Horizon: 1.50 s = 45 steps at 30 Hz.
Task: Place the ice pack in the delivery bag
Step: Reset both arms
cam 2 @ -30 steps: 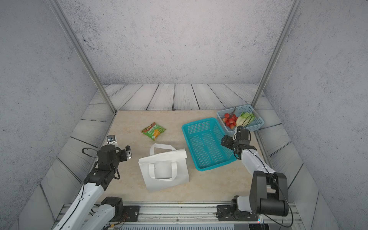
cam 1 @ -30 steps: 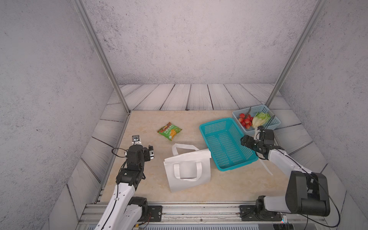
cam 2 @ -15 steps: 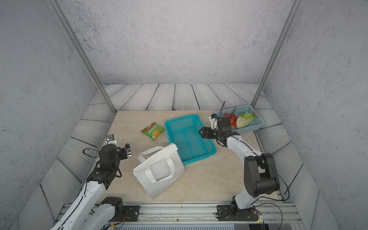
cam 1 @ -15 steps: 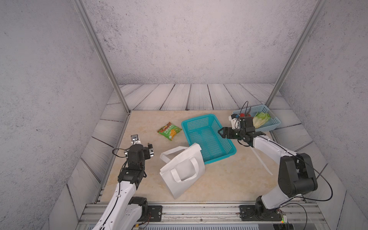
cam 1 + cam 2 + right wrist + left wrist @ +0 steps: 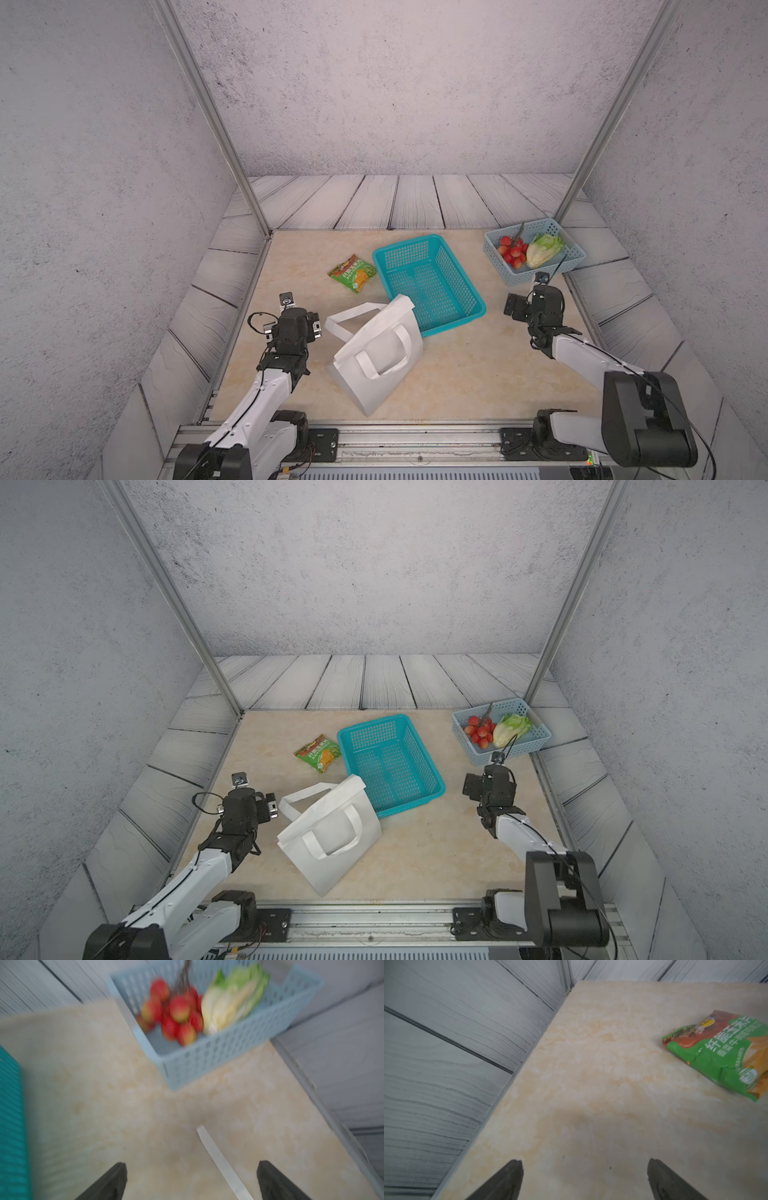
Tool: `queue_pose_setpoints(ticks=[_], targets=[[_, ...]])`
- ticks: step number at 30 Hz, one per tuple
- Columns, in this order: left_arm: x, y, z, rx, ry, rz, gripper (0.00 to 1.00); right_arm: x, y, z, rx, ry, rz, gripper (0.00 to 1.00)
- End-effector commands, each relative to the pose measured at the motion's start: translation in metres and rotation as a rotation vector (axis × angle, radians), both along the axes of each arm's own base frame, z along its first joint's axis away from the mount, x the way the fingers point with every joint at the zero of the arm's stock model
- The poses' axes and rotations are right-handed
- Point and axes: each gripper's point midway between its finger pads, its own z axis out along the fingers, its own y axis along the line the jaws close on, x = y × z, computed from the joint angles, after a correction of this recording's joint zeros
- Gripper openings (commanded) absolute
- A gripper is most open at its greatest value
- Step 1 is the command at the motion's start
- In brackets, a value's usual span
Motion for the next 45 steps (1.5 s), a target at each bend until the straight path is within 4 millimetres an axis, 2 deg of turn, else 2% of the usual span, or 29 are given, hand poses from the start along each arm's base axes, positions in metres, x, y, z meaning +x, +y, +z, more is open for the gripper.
queue_pose_setpoints(ticks=[1,2,4,5,6,7,8,9,10,11,14,16,18,20,23,39,41,43,45], targets=[[0.041,-0.006,0.023,-0.003,-0.126,-0.043,1.00,0.050,-0.014,0.025,-0.060,-0.177,-0.032,0.99],[0.052,-0.010,0.023,-0.016,-0.153,-0.071,1.00,0.058,-0.005,0.024,-0.095,-0.186,0.013,0.99],[0.077,-0.014,0.028,0.001,-0.221,-0.121,1.00,0.045,0.010,0.023,-0.128,-0.190,0.052,0.98],[0.088,-0.016,0.030,0.026,-0.228,-0.155,1.00,0.035,0.007,0.017,-0.099,-0.257,0.051,0.99],[0.097,-0.015,0.018,-0.001,-0.214,-0.173,1.00,0.033,0.002,0.028,-0.099,-0.382,0.025,0.99],[0.099,-0.013,0.000,-0.021,-0.206,-0.180,1.00,0.036,0.001,0.029,-0.102,-0.388,0.026,0.99],[0.104,-0.009,0.006,-0.016,-0.283,-0.166,1.00,0.041,0.002,0.029,-0.094,-0.320,0.029,0.99],[0.100,-0.008,0.004,-0.023,-0.275,-0.156,1.00,0.037,0.000,0.012,-0.092,-0.205,0.022,0.99],[0.096,-0.007,0.000,-0.032,-0.216,-0.151,1.00,0.039,0.001,0.019,-0.099,-0.290,0.031,0.99],[0.098,-0.005,0.003,-0.026,-0.229,-0.140,1.00,0.037,0.001,0.021,-0.110,-0.340,0.030,0.99],[0.102,-0.006,0.003,-0.012,-0.235,-0.145,1.00,0.028,0.003,0.026,-0.097,-0.319,0.029,0.99],[0.102,-0.008,0.002,-0.017,-0.203,-0.154,1.00,0.018,0.005,0.023,-0.101,-0.359,0.049,0.99],[0.102,-0.008,0.001,-0.019,-0.195,-0.151,1.00,0.003,-0.004,0.034,-0.089,-0.473,-0.018,0.99],[0.102,-0.008,0.001,-0.018,-0.198,-0.153,1.00,-0.003,-0.006,0.038,-0.075,-0.527,-0.011,0.99],[0.102,-0.008,0.001,-0.017,-0.198,-0.153,1.00,0.003,-0.008,0.037,-0.085,-0.529,-0.023,0.99],[0.102,-0.008,0.001,-0.017,-0.198,-0.153,1.00,0.008,-0.011,0.035,-0.087,-0.505,-0.043,0.99],[0.102,-0.008,0.001,-0.018,-0.198,-0.152,1.00,0.013,-0.013,0.033,-0.090,-0.474,-0.055,0.99],[0.102,-0.008,0.001,-0.017,-0.197,-0.151,1.00,0.027,-0.013,0.030,-0.097,-0.399,-0.057,0.99],[0.102,-0.008,0.001,-0.018,-0.198,-0.152,1.00,0.042,0.001,0.021,-0.101,-0.295,0.031,0.99]])
